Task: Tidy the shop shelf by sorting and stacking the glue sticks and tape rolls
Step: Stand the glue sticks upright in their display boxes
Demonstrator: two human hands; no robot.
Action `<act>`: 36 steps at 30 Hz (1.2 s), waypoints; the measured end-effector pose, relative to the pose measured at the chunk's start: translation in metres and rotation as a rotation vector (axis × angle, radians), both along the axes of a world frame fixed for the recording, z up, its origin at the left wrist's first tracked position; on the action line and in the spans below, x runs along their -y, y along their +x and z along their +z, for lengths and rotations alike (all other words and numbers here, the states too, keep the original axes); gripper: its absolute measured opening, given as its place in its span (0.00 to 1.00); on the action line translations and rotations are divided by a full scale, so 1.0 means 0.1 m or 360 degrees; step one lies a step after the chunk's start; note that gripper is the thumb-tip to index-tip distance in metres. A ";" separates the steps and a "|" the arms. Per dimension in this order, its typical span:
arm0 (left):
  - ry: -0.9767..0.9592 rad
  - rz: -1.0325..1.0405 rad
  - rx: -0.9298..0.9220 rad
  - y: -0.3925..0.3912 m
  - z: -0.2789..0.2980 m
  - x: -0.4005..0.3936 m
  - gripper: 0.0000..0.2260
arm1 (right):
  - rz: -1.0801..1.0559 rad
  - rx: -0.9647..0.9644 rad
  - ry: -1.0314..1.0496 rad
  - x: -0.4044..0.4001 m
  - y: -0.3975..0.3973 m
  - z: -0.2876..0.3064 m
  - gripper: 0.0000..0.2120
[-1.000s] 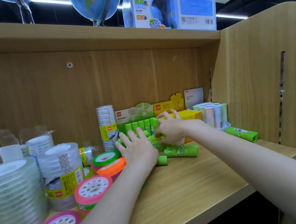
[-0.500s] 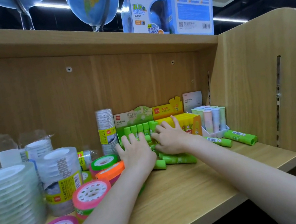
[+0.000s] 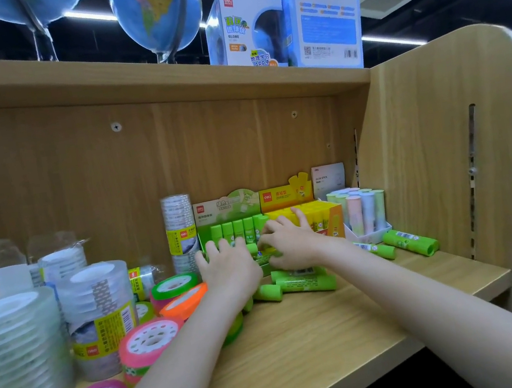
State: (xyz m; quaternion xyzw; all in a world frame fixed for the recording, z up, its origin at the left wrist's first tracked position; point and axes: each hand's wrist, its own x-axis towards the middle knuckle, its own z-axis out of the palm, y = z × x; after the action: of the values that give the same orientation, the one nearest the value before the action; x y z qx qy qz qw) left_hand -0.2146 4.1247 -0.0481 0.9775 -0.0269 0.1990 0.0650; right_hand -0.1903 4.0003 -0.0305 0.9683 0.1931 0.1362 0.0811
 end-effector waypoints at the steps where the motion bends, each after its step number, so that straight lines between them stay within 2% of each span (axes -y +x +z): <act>1: -0.0034 -0.0019 -0.0016 0.01 0.00 -0.01 0.20 | 0.0023 0.0011 0.0037 0.02 0.00 -0.01 0.17; 5: -0.0100 -0.0052 -0.0011 0.02 -0.03 -0.02 0.20 | 0.0067 -0.0023 0.0173 0.04 0.00 -0.04 0.15; 12: -0.0142 0.0054 0.0124 0.06 -0.06 -0.05 0.19 | 0.0109 0.0063 0.0512 0.08 -0.02 0.00 0.25; 14: -0.0149 0.0020 0.0130 0.08 -0.07 -0.06 0.19 | 0.0126 0.0176 0.0469 0.14 -0.04 0.01 0.24; 20: -0.0205 -0.0015 0.0060 0.09 -0.04 -0.07 0.19 | 0.0047 0.0367 -0.0079 0.15 -0.07 -0.09 0.26; 24: -0.0357 0.0003 -0.0020 0.11 -0.01 -0.07 0.16 | 0.0052 0.0196 0.0160 0.13 -0.08 -0.13 0.28; 29: -0.0706 -0.0023 -0.0021 0.12 0.07 -0.07 0.19 | 0.0161 0.0140 0.0517 0.06 -0.06 -0.08 0.20; 33: -0.0767 -0.0164 -0.0021 0.13 0.06 -0.07 0.27 | 0.0132 0.0020 0.0386 -0.06 0.02 -0.07 0.20; 36: -0.0809 -0.0116 0.0022 0.11 0.05 -0.09 0.25 | 0.0101 -0.0012 0.0427 -0.11 0.05 -0.05 0.12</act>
State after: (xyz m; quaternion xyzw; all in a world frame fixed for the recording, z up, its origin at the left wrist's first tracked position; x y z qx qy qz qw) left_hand -0.2032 4.1339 -0.0429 0.9268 -0.0116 0.2037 0.3154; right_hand -0.1848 4.0115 -0.0359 0.9644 0.2040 0.1595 -0.0542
